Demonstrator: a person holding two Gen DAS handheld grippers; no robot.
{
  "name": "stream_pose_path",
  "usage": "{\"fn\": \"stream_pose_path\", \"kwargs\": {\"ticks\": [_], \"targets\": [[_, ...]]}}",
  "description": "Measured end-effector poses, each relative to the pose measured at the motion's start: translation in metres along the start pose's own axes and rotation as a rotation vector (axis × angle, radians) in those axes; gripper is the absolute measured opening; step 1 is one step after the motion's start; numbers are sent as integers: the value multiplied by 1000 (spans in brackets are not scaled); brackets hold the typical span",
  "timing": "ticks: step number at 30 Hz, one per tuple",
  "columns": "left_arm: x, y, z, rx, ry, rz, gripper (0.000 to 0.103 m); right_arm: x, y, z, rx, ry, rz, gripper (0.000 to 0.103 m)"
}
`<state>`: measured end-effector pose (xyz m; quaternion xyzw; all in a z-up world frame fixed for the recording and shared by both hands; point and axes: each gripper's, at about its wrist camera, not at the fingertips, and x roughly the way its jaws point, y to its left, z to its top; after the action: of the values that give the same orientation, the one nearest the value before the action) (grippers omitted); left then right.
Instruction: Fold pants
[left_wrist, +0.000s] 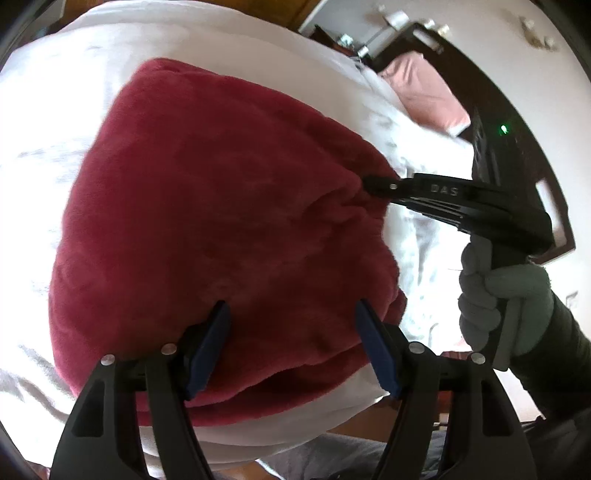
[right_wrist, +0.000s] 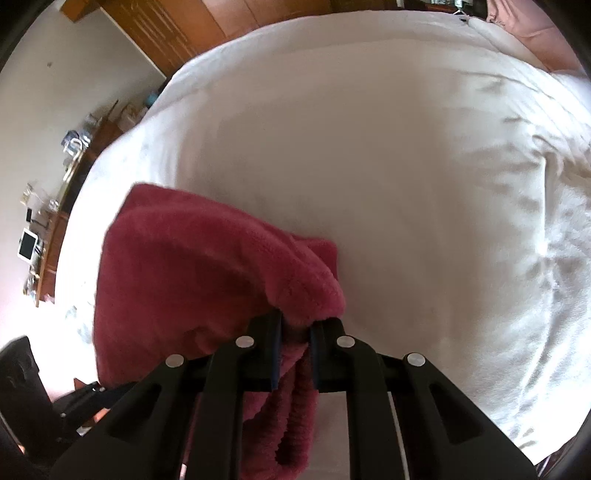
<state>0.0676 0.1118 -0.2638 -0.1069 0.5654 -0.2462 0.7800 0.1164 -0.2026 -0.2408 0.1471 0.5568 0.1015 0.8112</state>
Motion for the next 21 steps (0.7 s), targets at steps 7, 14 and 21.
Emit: {"fn": "stream_pose_path", "kwargs": {"ticks": [7,14,21], "targets": [[6,-7,4,23,29,-17,71,-37,0,-16,47,-10,142,36],[-8,-3,7,30,14,-32,71,-44,26,-55,-6,77,236,44],[-33,21,8,-26,-47,15,71,-5,46,-71,-38,156,206,26]]}}
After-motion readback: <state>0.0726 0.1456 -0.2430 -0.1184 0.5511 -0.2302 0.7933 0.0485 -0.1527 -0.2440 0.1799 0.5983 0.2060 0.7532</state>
